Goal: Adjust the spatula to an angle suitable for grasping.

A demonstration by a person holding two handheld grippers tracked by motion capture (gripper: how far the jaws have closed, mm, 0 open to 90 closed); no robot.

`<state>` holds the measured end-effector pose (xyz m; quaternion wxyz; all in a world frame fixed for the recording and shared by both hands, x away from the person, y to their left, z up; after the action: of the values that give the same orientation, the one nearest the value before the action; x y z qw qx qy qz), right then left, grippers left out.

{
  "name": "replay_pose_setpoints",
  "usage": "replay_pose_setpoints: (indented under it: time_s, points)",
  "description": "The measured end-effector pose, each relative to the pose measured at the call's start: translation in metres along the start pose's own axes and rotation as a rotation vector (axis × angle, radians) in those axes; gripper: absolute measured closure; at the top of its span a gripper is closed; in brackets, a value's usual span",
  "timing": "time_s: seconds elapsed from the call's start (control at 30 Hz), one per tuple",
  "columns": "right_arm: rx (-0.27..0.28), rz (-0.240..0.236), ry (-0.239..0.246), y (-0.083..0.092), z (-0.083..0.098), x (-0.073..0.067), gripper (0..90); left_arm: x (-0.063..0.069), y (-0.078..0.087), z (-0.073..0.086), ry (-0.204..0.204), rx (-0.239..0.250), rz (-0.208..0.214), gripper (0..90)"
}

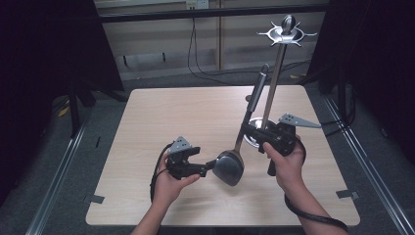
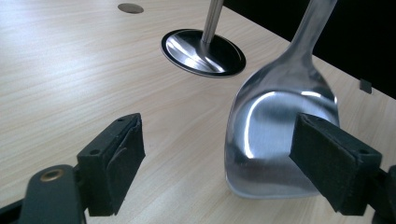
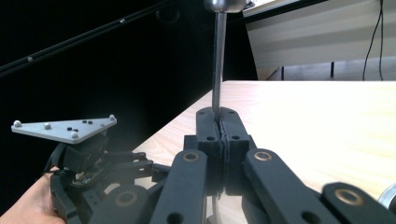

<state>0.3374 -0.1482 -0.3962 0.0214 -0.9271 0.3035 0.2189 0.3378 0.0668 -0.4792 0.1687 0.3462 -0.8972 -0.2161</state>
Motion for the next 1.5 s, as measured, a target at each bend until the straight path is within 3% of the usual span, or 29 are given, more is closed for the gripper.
replay_pose_setpoints:
  time_s: [0.83, 1.5]
  points:
    - [-0.012, 0.039, 0.098, -0.001, -0.03, 0.002, 88.8, -0.005, -0.001, 0.007, -0.006, -0.019, -0.008, 15.3]
    - [-0.014, 0.08, 0.113, -0.005, -0.044, 0.015, 88.7, -0.009, 0.0, 0.009, -0.006, -0.023, -0.008, 15.5]
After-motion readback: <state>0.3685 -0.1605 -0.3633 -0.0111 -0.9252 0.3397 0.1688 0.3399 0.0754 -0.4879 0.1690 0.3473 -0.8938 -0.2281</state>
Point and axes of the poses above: each handheld gripper's, and its own axes: y roughly backward along the jaws, z roughly out of its underside, x roughly to its right, the point moved 6 cm from there along -y, roughly forward along the jaws, and after that the axes turned 9 degrees about -z, right-handed, at the moved point
